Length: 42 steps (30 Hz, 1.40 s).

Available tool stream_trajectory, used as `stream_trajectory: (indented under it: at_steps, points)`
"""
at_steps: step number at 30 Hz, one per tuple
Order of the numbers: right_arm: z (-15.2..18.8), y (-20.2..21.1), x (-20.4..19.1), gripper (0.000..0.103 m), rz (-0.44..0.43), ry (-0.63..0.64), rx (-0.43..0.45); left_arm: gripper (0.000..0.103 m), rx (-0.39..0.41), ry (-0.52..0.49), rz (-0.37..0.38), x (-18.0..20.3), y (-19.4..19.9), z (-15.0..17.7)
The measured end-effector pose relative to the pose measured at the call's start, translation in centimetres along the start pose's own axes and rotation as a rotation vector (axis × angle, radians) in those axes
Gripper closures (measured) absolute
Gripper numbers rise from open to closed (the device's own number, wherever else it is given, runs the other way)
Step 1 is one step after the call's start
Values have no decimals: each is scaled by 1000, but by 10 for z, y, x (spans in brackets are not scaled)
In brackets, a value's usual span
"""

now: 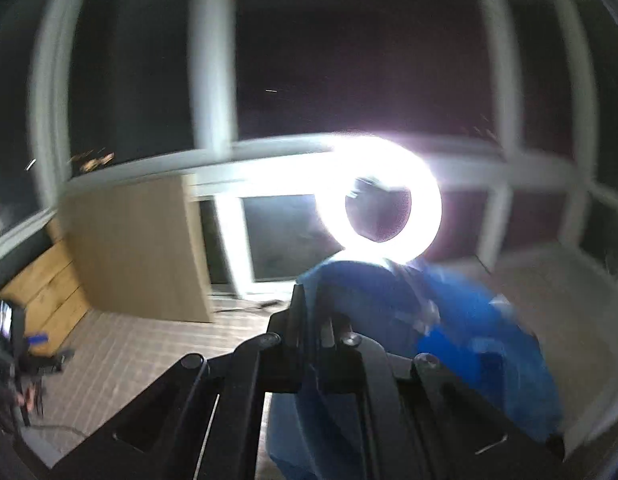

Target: Fold clothes

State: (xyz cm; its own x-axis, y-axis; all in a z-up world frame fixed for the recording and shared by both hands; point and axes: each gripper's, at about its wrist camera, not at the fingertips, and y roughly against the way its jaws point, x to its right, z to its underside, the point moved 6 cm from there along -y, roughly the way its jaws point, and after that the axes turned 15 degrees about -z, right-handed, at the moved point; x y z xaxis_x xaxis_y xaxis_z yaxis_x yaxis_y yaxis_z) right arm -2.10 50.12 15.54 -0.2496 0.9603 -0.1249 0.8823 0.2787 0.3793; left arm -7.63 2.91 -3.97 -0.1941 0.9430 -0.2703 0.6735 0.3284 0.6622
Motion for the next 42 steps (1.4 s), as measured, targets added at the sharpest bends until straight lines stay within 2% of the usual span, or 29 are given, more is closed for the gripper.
stream_trajectory:
  at_steps: [6,9,11,13,15,17,18,19,20,22,23,24,28,29,30,34,39,42]
  points:
    - [18,-71,-134,100,-293,93,-128,12,41,34,-87,-59,9,3]
    - [45,-128,-202,98,-453,77,-268,12,37,38,-104,-77,7,10]
    - [75,-166,-234,95,-504,80,-406,12,22,30,-97,-82,2,15]
    - [101,-184,-242,94,-471,115,-499,12,6,13,-78,-80,-3,22]
    - [110,-179,-228,92,-420,120,-514,12,-12,-16,-44,-71,-9,29]
    - [112,-161,-200,78,-365,73,-487,12,-26,-61,11,-52,-14,34]
    - [113,-148,-175,68,-311,36,-469,12,-28,-84,42,-41,-14,36]
    - [113,-134,-145,59,-251,-2,-451,12,-27,-111,77,-26,-14,38]
    - [116,-117,-114,56,-174,-32,-435,12,-25,-138,108,-12,-14,40]
    - [134,-83,-49,46,16,-63,-433,12,-25,-190,160,19,-14,45]
    - [144,-66,-16,43,114,-76,-433,12,-30,-214,189,35,-14,47]
    - [157,-54,10,40,171,-99,-454,12,-41,-234,211,50,-16,51]
    - [225,-29,86,38,302,-148,-600,12,-93,-309,255,101,-18,70]
    - [245,-25,99,38,333,-162,-637,12,-104,-324,256,110,-18,75]
    - [257,-22,102,38,329,-179,-648,12,-115,-334,254,116,-17,81]
    - [295,-32,55,38,76,-147,-664,12,-165,-336,183,96,-27,101]
    - [319,-63,-64,38,-264,153,-738,12,-204,-270,74,38,-36,112]
    - [335,-82,-128,38,-405,348,-765,12,-190,-243,26,8,-32,117]
